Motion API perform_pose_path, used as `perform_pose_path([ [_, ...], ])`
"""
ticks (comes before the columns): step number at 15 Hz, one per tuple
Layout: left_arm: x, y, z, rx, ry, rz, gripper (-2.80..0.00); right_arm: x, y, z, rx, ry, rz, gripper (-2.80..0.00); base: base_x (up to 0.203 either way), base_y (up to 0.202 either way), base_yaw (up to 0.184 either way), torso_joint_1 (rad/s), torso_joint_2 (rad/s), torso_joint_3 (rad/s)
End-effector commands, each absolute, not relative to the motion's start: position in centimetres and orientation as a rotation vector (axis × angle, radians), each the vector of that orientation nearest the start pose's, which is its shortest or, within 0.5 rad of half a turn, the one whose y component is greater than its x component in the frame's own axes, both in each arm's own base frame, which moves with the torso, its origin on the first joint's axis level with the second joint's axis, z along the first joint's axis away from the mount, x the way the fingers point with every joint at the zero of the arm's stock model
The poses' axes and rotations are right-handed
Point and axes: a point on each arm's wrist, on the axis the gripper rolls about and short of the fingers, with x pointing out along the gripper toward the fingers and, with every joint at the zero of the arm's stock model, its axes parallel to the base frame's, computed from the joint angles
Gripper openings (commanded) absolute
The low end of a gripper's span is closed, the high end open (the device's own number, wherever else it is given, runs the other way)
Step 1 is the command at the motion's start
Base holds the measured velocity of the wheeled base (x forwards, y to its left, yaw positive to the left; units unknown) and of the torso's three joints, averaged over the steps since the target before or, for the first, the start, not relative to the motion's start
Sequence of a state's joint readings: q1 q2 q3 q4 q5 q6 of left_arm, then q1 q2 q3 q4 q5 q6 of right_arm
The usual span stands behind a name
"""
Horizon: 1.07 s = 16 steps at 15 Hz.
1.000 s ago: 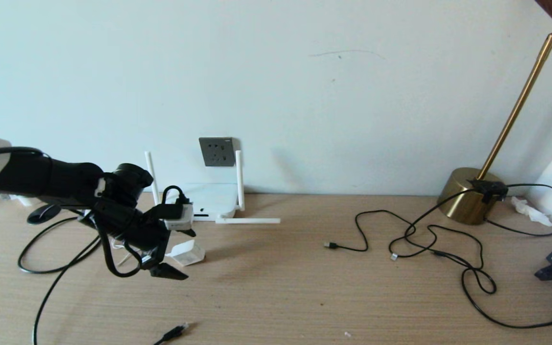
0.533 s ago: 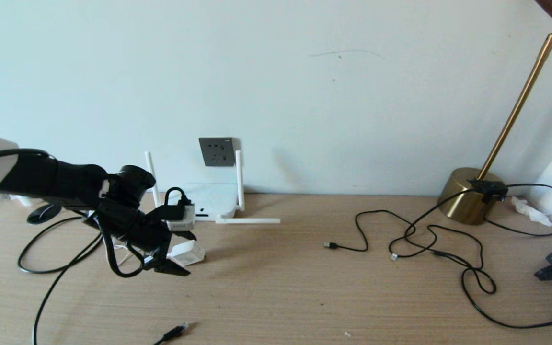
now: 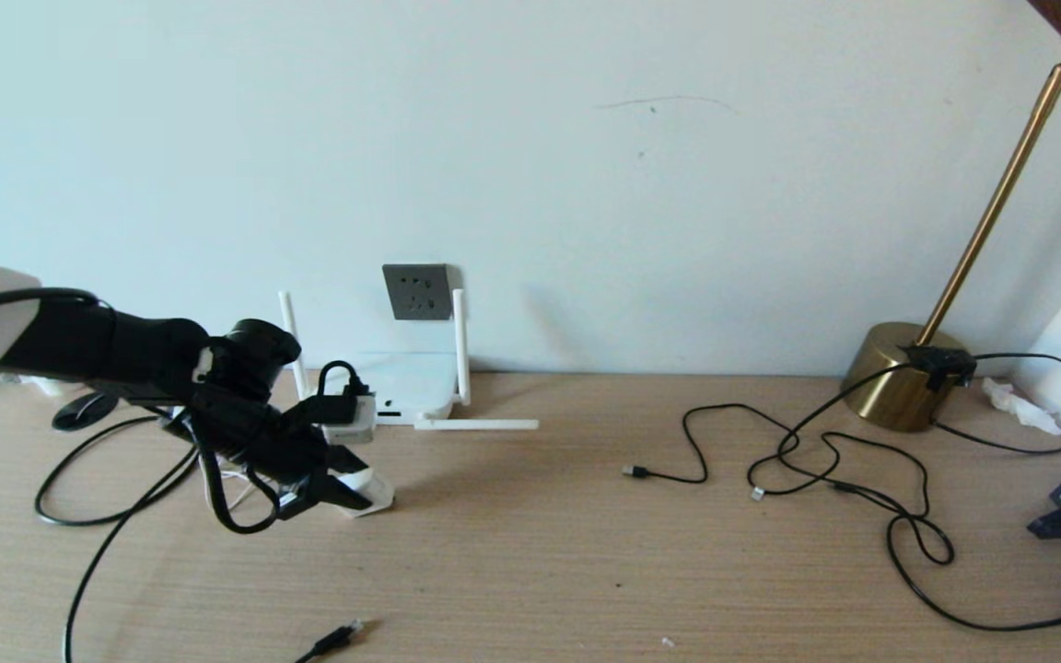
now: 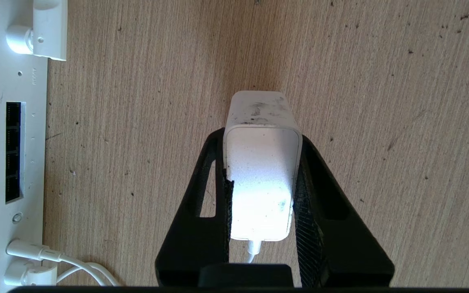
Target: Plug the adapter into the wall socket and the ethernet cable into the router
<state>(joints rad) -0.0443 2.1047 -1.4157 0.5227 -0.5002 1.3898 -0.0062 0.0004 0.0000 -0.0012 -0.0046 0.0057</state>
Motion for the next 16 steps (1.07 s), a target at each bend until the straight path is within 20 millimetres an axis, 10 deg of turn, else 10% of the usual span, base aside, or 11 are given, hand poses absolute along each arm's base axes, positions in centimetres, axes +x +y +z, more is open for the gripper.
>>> perform_pose_path([
  [1, 37.0, -2.7, 10.7, 0.914, 0.649, -1.183, -2.8, -2.3, 0.0, 7.6, 0.006, -0.001, -0.011, -2.8, 0.0, 0.0, 0.0, 0.0, 0.0, 0.0],
  [8, 36.7, -1.1, 20.2, 0.874, 0.234, -0.831, -2.8, -2.3, 0.0, 7.5, 0.006, 0.0, -0.009, -2.8, 0.0, 0.0, 0.0, 0.0, 0.0, 0.0],
  [13, 30.2, -1.2, 28.3, 0.243, 0.233, -0.474, -2.8, -2.3, 0.0, 7.6, 0.006, -0.002, -0.009, -2.8, 0.0, 0.0, 0.0, 0.0, 0.0, 0.0],
  [16, 28.5, -2.9, 28.4, -0.132, 0.298, -0.295, -2.8, -2.3, 0.0, 7.6, 0.006, -0.002, -0.009, -2.8, 0.0, 0.0, 0.0, 0.0, 0.0, 0.0],
])
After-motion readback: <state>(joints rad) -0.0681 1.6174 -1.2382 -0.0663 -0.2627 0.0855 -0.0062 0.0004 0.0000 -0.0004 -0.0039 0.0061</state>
